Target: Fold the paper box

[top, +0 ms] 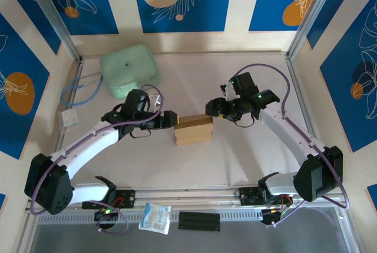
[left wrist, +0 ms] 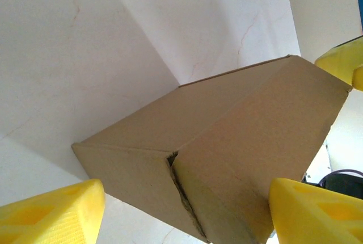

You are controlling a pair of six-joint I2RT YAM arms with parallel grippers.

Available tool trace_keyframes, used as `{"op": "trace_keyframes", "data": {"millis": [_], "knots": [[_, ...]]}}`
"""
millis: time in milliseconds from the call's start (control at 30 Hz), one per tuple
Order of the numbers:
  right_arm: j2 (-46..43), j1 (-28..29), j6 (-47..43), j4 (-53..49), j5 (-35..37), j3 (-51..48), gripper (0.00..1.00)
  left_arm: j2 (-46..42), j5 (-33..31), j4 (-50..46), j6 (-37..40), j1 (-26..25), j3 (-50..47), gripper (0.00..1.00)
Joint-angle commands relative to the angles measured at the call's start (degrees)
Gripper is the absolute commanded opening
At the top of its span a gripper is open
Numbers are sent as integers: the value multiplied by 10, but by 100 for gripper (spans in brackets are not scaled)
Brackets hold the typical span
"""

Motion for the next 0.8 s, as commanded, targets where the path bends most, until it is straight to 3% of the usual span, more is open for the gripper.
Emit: {"op": "trace_keyframes", "data": {"millis": [0, 767], "knots": [[0, -1, -5, -10, 1, -20, 66, -1, 1, -1, -6, -9, -22, 74], [-13, 8, 1, -17, 23, -16, 65, -26, -47, 10, -16, -9, -25, 83]]}}
